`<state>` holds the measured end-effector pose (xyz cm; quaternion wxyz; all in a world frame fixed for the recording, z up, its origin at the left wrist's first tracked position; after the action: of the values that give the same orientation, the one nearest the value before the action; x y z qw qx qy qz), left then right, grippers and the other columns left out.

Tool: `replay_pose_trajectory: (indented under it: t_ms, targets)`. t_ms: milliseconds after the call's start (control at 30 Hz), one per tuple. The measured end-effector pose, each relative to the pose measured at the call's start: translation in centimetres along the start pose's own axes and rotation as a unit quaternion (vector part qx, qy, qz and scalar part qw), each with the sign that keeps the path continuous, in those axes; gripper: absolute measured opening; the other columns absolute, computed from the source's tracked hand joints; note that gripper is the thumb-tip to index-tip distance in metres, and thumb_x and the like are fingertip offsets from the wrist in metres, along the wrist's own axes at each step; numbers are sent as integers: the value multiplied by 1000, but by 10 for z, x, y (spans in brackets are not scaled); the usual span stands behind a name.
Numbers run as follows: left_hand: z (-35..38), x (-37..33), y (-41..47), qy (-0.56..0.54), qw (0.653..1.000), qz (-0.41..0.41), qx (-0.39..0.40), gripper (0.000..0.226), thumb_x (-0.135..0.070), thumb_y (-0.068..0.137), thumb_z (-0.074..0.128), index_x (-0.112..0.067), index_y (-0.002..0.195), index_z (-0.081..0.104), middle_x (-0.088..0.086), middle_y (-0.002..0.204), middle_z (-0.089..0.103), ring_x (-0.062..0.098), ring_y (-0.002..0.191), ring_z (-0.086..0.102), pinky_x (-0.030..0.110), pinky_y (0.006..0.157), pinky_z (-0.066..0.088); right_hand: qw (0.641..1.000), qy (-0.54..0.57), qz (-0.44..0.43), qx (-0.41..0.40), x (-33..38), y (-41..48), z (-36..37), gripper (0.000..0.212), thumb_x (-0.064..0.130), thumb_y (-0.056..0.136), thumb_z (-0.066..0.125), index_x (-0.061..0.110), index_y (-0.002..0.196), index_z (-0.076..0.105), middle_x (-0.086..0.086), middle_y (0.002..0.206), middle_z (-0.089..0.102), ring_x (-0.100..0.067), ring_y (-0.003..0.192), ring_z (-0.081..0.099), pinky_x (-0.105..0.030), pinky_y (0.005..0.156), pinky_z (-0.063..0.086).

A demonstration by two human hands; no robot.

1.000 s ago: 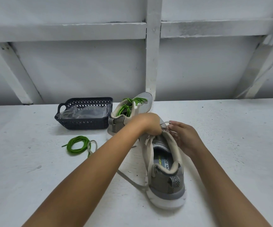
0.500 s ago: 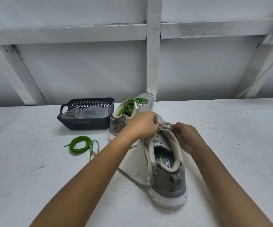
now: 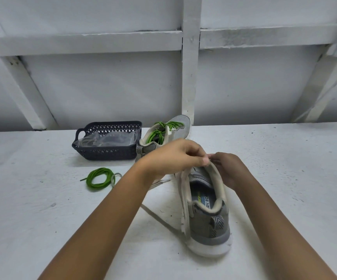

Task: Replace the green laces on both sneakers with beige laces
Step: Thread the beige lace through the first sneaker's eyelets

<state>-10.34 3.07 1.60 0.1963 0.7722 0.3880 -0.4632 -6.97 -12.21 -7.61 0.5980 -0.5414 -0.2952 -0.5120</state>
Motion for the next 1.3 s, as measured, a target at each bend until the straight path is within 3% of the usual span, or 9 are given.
replay_pose_trajectory:
  t_ms: [133, 467, 567, 667, 800, 967, 1067, 1200, 1300]
  targets:
    - [1, 3, -14, 60, 995, 12, 74, 14, -14, 87, 66, -24, 78, 69, -7, 81, 69, 3, 79, 61, 23, 83, 46, 1000, 14, 2, -14, -1, 0, 1, 16, -4, 91, 44, -4, 81, 57, -14, 75, 52, -22, 65, 49, -28, 63, 41]
    - [2, 7, -25, 100, 988, -7, 119, 12, -24, 86, 67, -15, 85, 75, -7, 70, 68, 0, 67, 56, 18, 69, 43, 1000, -15, 3, -27, -3, 0, 2, 15, -1, 92, 45, -4, 94, 59, -16, 85, 56, -21, 71, 53, -27, 66, 43]
    - [-11, 9, -24, 145, 989, -15, 38, 22, -38, 92, 57, -22, 83, 68, -12, 63, 55, 2, 61, 48, 21, 63, 38, 1000, -8, -1, -20, -3, -1, 1, 14, -1, 91, 45, -4, 92, 59, -14, 80, 57, -20, 70, 54, -27, 67, 44]
    - [-22, 24, -10, 258, 956, -46, -129, 20, -33, 96, 49, -19, 103, 60, -6, 95, 56, 12, 90, 54, 28, 80, 43, 1000, -4, -11, -12, -3, -5, 1, 14, 1, 92, 47, -3, 92, 60, -14, 81, 57, -19, 72, 54, -26, 69, 44]
    - [-12, 55, 5, 354, 926, -114, -70, 30, -24, 95, 45, -3, 110, 61, 13, 113, 56, 28, 105, 54, 37, 90, 44, 999, -21, -23, -10, 0, -12, 1, 16, 3, 93, 46, 0, 89, 62, -16, 92, 58, -23, 85, 56, -27, 74, 47]
    - [-8, 65, 6, 316, 934, -134, -98, 23, -22, 96, 42, -6, 87, 55, 14, 98, 64, 27, 86, 56, 33, 69, 39, 996, -76, -44, -28, 5, -21, 5, 20, 4, 92, 45, 7, 88, 64, -19, 101, 58, -25, 88, 57, -28, 72, 48]
    - [-14, 61, 2, 144, 975, -130, -113, 15, -16, 94, 44, -12, 81, 51, 4, 75, 68, 17, 72, 63, 28, 68, 46, 987, -130, -88, -39, 15, -30, 8, 23, 7, 93, 43, 12, 85, 64, -9, 93, 56, -20, 80, 54, -25, 63, 45]
    - [-23, 53, -1, 119, 984, -105, -80, 2, -16, 94, 53, -14, 92, 53, -2, 70, 64, 10, 65, 61, 27, 66, 51, 974, -174, -140, -35, 29, -43, 15, 24, 8, 93, 43, 17, 84, 63, -1, 85, 57, -14, 76, 52, -24, 60, 43]
    - [-22, 47, -4, -60, 992, -104, -36, 8, -8, 95, 51, -10, 103, 49, -1, 64, 61, 11, 56, 59, 21, 52, 45, 961, -212, -170, -47, 37, -52, 20, 23, 10, 94, 43, 17, 85, 63, 2, 81, 59, -12, 76, 53, -25, 64, 43]
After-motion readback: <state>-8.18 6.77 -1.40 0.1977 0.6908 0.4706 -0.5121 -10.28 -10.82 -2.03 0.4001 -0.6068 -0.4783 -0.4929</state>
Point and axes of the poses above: each hand's wrist, its own y-axis towards the middle knuckle, its own z-axis out of the palm, x = y × z, the point moved 3 cm from there along y, towards the middle knuckle
